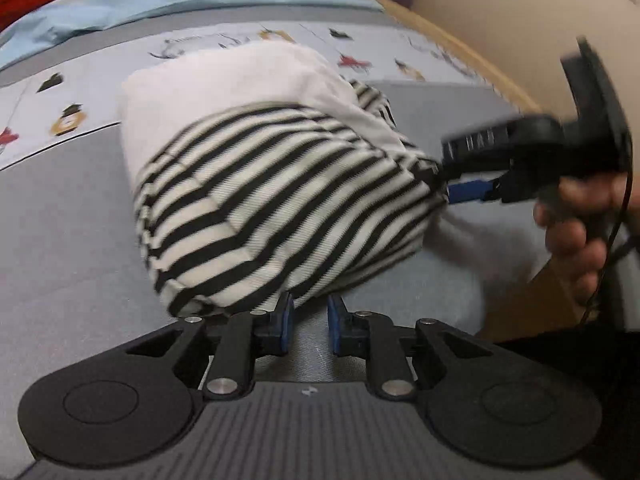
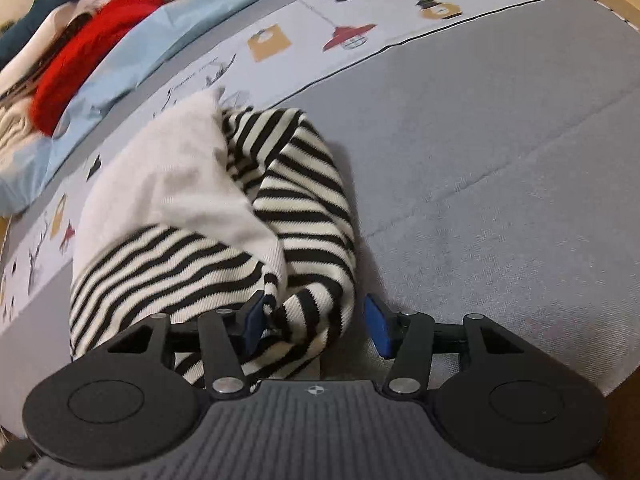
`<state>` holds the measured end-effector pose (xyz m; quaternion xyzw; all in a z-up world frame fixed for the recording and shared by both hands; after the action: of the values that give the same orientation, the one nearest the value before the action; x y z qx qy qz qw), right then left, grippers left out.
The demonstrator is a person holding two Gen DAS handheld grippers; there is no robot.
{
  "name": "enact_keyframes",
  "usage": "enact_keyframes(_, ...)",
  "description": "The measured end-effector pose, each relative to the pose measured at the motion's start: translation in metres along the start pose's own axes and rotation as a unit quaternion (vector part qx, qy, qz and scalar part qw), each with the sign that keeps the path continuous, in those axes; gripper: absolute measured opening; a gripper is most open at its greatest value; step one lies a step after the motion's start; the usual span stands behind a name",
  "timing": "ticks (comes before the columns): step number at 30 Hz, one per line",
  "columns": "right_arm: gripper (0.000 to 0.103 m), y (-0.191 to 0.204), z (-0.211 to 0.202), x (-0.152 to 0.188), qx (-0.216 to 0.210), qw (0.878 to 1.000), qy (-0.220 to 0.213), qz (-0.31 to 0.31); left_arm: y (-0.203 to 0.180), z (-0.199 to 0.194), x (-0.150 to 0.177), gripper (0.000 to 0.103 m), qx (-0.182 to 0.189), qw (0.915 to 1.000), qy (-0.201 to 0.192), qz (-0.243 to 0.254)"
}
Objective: Fold small clothes
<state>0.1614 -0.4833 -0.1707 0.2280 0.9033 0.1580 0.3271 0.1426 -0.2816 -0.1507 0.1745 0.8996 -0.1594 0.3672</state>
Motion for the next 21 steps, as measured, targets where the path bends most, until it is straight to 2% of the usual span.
enact_keyframes(1,0.029,0.003,-0.001,0.001,-0.007,1.0,-0.004,-0.01,0.0,-0.006,-0.001,0.02,0.002,1.0,-0.008,-0.003)
enact_keyframes(2,0.021,0.005,-0.003,0.0,-0.016,1.0,-0.009,-0.019,0.001,-0.01,-0.001,0.02,0.002,0.9999,-0.016,-0.002)
enact_keyframes(3,0.008,0.009,-0.007,-0.002,-0.028,0.999,-0.02,-0.029,0.002,-0.014,0.0,0.02,0.001,0.9997,-0.023,-0.001)
enact_keyframes(6,0.006,0.016,-0.03,-0.014,-0.057,0.995,-0.063,-0.044,0.0,-0.036,-0.007,0.02,-0.001,0.9991,-0.042,0.001)
enact_keyframes(8,0.006,0.008,-0.059,-0.026,-0.087,0.991,-0.1,-0.007,0.0,-0.044,-0.014,0.02,-0.003,0.9983,-0.059,0.001)
enact_keyframes(10,0.006,-0.01,-0.075,-0.03,-0.102,0.988,-0.111,0.035,0.001,-0.059,-0.023,0.022,-0.006,0.9972,-0.075,0.0)
enact_keyframes(14,0.006,-0.051,-0.04,0.003,-0.025,0.997,-0.008,0.078,-0.003,-0.057,-0.044,0.024,-0.015,0.9956,-0.092,0.01)
enact_keyframes(17,0.006,-0.053,-0.025,0.009,-0.016,0.997,0.008,0.079,0.002,-0.047,-0.054,0.024,-0.041,0.9947,-0.091,0.023)
enact_keyframes(19,0.006,-0.05,-0.024,0.007,-0.014,0.997,0.004,0.073,0.015,-0.029,-0.046,0.024,-0.072,0.9939,-0.069,0.047)
enact_keyframes(20,0.006,-0.05,-0.024,0.006,-0.01,0.997,0.004,0.07,0.026,-0.012,-0.03,0.025,-0.086,0.9947,-0.023,0.05)
enact_keyframes(21,0.006,-0.049,-0.023,0.007,-0.004,0.998,0.006,0.066,0.033,-0.001,-0.016,0.025,-0.083,0.9957,0.01,0.04)
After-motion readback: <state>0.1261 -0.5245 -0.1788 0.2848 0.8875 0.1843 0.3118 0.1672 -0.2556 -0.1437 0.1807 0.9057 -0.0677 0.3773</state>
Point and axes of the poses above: each gripper's, at about its wrist camera, not at the fingertips, and z roughly the way its jaws point, y to its left, x to its underside, the point moved 8 cm from there along z, roughly the way its jaws point, and after that the axes turned 14 degrees about -y, right-handed, at the moved point
